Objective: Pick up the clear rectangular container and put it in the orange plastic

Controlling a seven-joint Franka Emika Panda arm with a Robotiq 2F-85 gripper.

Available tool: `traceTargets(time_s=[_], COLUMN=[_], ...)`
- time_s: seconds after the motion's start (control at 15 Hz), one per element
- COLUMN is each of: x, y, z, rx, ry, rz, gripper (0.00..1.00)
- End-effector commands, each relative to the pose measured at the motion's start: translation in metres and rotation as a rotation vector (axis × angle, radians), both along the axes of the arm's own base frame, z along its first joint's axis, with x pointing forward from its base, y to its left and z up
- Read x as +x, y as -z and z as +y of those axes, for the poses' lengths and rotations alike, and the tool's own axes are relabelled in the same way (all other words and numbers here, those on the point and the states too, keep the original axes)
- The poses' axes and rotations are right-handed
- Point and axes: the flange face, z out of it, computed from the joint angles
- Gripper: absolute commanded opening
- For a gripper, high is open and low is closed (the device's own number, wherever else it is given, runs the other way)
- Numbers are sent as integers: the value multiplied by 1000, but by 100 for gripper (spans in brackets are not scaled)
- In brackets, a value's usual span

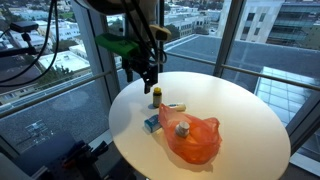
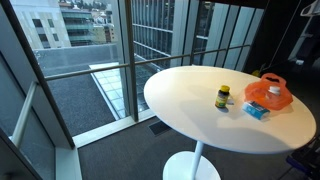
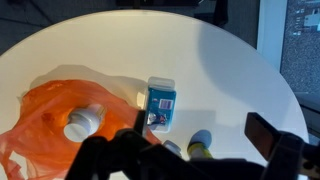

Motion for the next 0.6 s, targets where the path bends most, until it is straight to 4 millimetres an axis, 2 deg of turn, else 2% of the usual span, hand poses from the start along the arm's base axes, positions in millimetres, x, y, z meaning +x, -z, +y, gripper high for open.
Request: traceTargets(time_s=[0.0,0.53], x=[19,39], y=[16,72], z=[-7,-23], rx=[-9,-17], ry=[54,70], rz=[62,109], gripper=[100,100])
